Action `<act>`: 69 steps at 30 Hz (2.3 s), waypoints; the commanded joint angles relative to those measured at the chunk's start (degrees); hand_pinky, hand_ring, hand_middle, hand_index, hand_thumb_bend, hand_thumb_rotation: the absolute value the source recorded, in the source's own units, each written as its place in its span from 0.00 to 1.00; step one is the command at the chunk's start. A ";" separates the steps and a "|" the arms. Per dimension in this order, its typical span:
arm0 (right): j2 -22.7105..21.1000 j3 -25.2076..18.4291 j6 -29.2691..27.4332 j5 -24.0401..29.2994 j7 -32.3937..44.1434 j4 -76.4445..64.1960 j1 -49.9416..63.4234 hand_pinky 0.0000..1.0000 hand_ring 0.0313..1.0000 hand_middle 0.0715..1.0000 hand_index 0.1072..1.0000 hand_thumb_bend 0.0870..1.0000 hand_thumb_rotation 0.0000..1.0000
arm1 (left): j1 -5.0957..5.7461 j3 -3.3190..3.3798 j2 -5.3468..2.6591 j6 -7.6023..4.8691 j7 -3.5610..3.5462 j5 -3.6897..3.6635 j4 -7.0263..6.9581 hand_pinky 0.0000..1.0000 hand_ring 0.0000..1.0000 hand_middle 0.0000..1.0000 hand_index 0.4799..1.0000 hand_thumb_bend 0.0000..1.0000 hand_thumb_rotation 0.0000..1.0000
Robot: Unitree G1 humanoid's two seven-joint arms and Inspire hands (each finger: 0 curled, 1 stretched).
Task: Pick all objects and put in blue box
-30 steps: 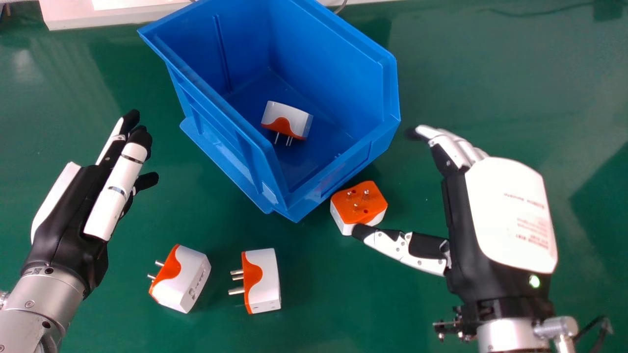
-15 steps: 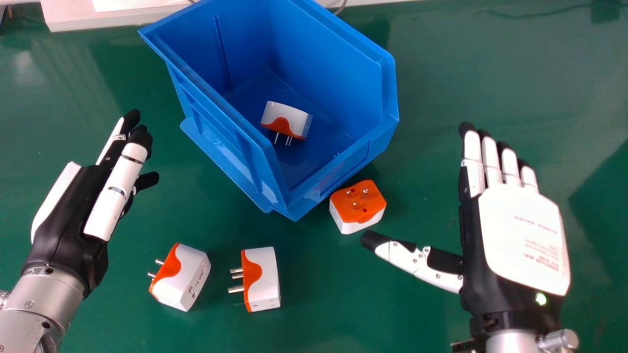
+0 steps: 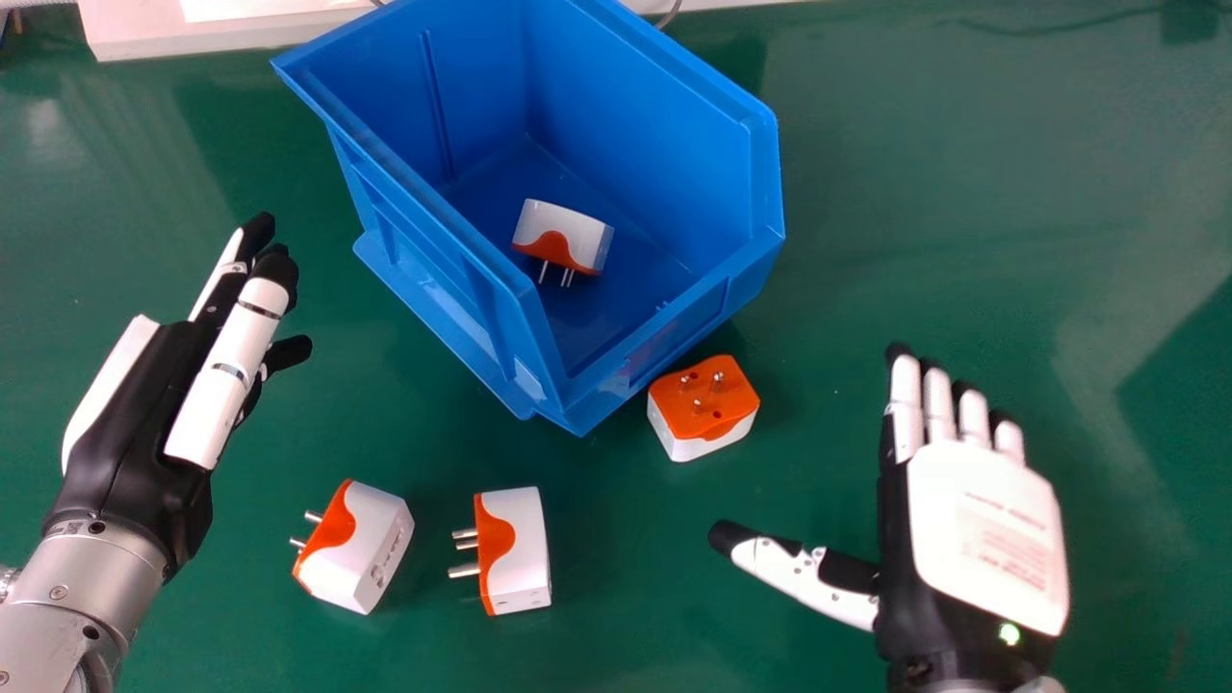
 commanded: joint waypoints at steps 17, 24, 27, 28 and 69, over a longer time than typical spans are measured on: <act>6.10 4.66 8.27 3.54 6.88 11.38 -19.27 0.93 0.99 1.00 0.99 0.68 0.67 | -0.69 0.23 1.00 -0.13 -0.16 -0.02 -1.32 0.91 0.98 1.00 1.00 0.42 1.00; 6.21 5.50 11.01 3.91 5.26 14.72 -21.84 0.86 0.93 0.97 0.92 0.70 0.59 | -1.05 0.39 1.19 0.26 -0.34 -0.17 -1.14 0.91 0.98 1.00 1.00 0.42 1.00; 5.92 5.86 10.99 4.57 3.82 16.01 -22.50 0.82 0.89 0.93 0.87 0.72 0.55 | -1.13 0.47 1.23 0.43 -0.44 -0.23 -1.23 0.91 0.98 1.00 1.00 0.42 1.00; 5.76 5.93 10.97 4.79 3.59 16.49 -22.80 0.81 0.87 0.92 0.85 0.73 0.53 | -1.22 0.50 1.27 0.44 -0.48 -0.24 -1.13 0.91 0.98 1.00 1.00 0.42 1.00; 6.75 5.08 17.37 14.37 -1.22 29.82 -34.31 0.71 0.77 0.82 0.74 0.75 0.48 | -1.89 0.45 1.23 0.71 -0.84 -0.44 -0.93 0.91 0.98 1.00 1.00 0.42 1.00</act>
